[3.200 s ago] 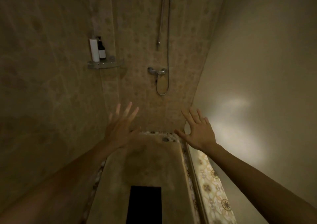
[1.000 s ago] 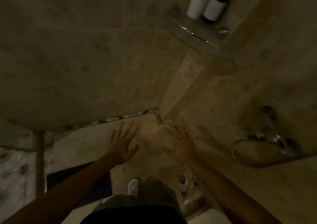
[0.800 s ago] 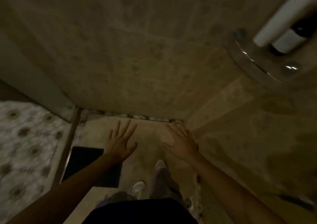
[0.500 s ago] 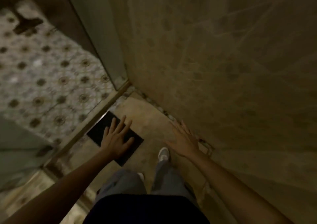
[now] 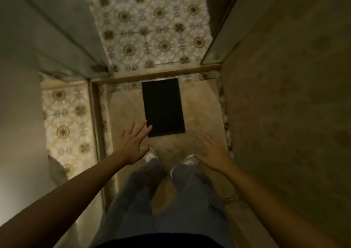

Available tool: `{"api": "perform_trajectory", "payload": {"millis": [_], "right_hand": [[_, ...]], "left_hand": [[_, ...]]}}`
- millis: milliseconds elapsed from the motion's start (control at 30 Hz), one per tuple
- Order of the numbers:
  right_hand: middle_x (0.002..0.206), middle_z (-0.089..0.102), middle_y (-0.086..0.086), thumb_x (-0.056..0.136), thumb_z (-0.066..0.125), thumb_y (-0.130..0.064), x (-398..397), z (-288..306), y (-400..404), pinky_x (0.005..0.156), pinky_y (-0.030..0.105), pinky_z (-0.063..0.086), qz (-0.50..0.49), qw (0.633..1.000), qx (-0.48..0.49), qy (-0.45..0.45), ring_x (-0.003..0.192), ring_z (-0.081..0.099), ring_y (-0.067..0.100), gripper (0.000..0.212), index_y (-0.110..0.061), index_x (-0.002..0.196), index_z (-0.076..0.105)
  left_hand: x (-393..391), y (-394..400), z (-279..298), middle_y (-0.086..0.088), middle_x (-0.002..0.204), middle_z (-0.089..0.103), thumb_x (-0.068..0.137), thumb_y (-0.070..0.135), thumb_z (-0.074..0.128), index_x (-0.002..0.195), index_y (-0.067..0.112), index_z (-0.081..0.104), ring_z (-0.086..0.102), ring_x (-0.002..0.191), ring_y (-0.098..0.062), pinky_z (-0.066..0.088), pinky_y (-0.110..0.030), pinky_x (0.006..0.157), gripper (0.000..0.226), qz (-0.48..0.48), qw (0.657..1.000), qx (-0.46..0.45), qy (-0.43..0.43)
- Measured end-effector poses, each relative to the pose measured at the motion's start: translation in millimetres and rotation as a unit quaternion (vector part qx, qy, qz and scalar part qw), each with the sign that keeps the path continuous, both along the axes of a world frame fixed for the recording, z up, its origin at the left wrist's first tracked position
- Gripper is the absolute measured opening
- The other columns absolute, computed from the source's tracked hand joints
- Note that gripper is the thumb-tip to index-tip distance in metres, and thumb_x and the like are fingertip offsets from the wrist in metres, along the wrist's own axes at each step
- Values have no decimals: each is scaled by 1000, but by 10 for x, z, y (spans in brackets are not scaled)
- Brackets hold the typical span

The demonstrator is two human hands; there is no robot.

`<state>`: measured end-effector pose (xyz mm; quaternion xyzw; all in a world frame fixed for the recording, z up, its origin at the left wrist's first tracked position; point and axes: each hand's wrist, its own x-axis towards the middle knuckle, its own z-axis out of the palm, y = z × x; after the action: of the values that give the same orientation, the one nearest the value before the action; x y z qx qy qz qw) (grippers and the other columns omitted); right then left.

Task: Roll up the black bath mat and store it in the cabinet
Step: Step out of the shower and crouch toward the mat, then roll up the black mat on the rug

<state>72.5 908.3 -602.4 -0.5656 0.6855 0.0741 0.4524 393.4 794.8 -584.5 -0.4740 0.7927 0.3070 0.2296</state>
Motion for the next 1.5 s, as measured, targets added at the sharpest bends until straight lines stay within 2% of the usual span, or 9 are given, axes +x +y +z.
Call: {"api": "perform_trajectory", "payload": {"millis": [300, 533, 733, 933, 1033, 1167, 1267, 1333, 1500], "right_hand": [[169, 13, 4, 95, 62, -53, 61, -1978, -912, 121, 42, 24, 49, 998, 40, 30, 153, 18, 24, 77, -23, 157, 28], [169, 13, 4, 97, 61, -44, 155, -4520, -1156, 120, 37, 26, 316, 948, 16, 12, 151, 25, 26, 76, -18, 158, 25], [150, 38, 12, 92, 66, -50, 100, -5726, -1159, 99, 48, 49, 409, 911, -48, 6, 128, 47, 32, 71, -22, 150, 38], [120, 54, 2, 89, 68, -51, -8, -6217, -1063, 73, 41, 55, 347, 916, -180, -93, 101, 58, 19, 48, -21, 126, 60], [112, 62, -4, 93, 65, -49, -86, -6231, -1047, 76, 30, 55, 292, 919, -216, -156, 97, 62, 10, 36, -22, 117, 71], [100, 72, -7, 93, 71, -27, -189, -6164, -1192, 71, 34, 59, 260, 927, -223, -156, 87, 69, 7, 19, -22, 112, 75], [103, 67, -16, 87, 71, -57, -203, -6099, -1278, 75, 28, 56, 246, 936, -205, -147, 93, 63, -1, 41, -32, 119, 70], [108, 61, -18, 83, 68, -68, -150, -6087, -1234, 78, 17, 49, 287, 931, -189, -127, 97, 57, -3, 53, -35, 125, 65], [95, 67, -21, 91, 68, -49, -124, -6032, -1084, 71, 5, 46, 259, 936, -178, -157, 85, 64, -5, 30, -37, 118, 69]], "left_hand": [[212, -161, -2267, 3, 167, 3, 99, 49, 45, 159, 28, 5, 4, 152, -30, 20, -52, 121, 75, 70, 995, 55, 39], [128, -315, -4750, 5, 165, -16, 96, 62, 34, 155, 37, -12, -9, 152, -30, 16, -51, 122, 79, -174, 982, 59, -36], [141, -355, -5955, -12, 140, 39, 91, 59, 47, 150, 17, 31, 43, 119, -27, 44, -41, 93, 74, -254, 967, -28, 15], [90, -253, -6405, -9, 109, 53, 89, 52, 47, 117, 14, 53, 57, 90, -27, 48, -38, 70, 47, -256, 942, -123, 182], [85, -239, -6410, -9, 105, 57, 91, 45, 46, 116, 14, 59, 59, 86, -26, 50, -38, 67, 43, -240, 944, -125, 191], [161, -246, -6250, -9, 103, 64, 92, 30, 56, 118, 13, 67, 63, 84, -26, 56, -35, 67, 34, -224, 949, -98, 197], [191, -296, -6223, -8, 105, 65, 80, 14, 76, 124, 15, 67, 64, 86, -25, 56, -31, 64, 45, -225, 952, -97, 182], [164, -301, -6223, -7, 111, 63, 88, 15, 68, 129, 18, 63, 62, 92, -25, 55, -33, 69, 42, -197, 958, -94, 187], [149, -327, -6273, 2, 115, 58, 102, 30, 40, 135, 27, 54, 60, 96, -18, 52, -38, 77, 36, -120, 965, -72, 222]]}}
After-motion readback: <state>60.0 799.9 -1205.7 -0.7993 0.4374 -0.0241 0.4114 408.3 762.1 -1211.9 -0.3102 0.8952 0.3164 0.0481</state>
